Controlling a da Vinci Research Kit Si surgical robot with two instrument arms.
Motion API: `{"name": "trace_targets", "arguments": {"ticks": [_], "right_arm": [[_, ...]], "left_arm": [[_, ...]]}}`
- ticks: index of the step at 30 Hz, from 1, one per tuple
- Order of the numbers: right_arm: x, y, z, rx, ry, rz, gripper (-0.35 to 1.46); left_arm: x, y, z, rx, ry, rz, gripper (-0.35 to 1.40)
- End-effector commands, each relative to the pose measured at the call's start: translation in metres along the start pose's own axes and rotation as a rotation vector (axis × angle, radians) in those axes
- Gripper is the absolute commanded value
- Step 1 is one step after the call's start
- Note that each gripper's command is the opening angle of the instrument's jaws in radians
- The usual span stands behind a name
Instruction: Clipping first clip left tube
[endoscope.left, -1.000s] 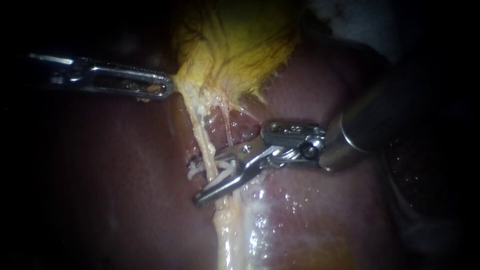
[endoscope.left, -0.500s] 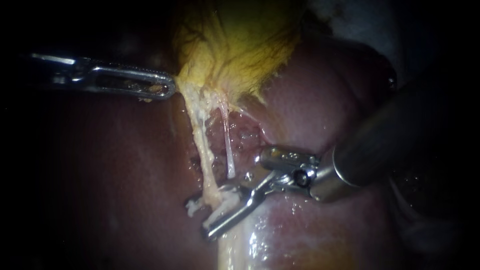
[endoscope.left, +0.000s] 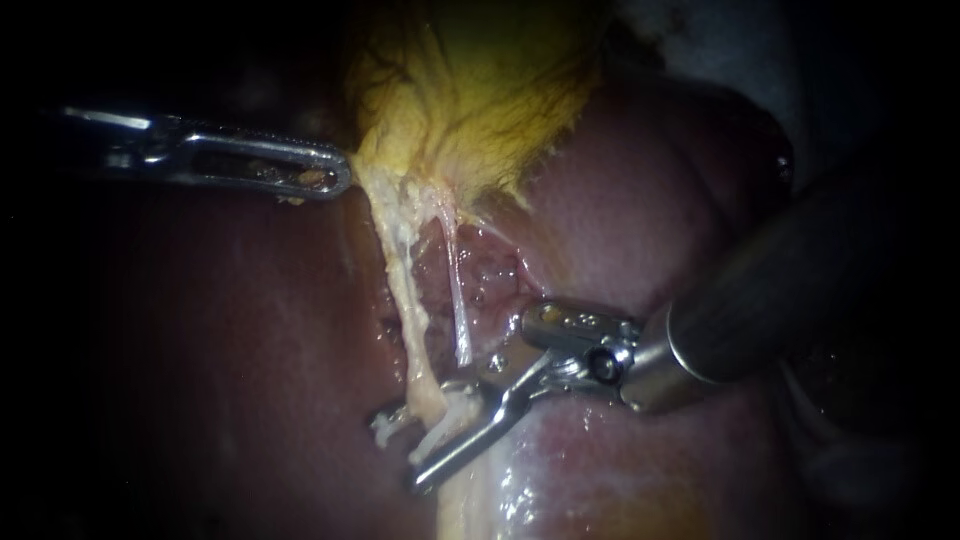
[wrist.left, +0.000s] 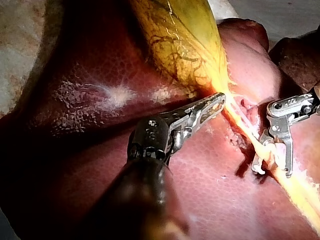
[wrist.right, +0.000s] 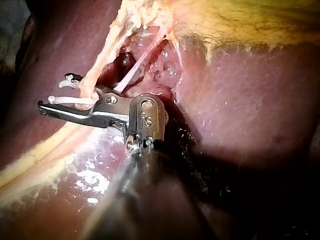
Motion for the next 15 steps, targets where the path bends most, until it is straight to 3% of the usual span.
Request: {"name": "trace_targets", "arguments": {"ticks": [1, 8, 15], "right_arm": [[0.0000, 0.0000, 0.0001, -0.001, 0.002, 0.000, 0.39], [0.0002, 0.0003, -0.0001, -0.012, 0.013, 0.000, 0.16], [0.0001, 0.0003, -0.0004, -0.032, 0.026, 0.035, -0.20]], "left_arm": [[0.0000, 0.0000, 0.0000, 0.000, 0.000, 0.000, -0.35], [0.0000, 0.0000, 0.0000, 0.000, 0.000, 0.000, -0.35], [0.0000, 0.0000, 0.0000, 0.000, 0.000, 0.000, -0.35]]}}
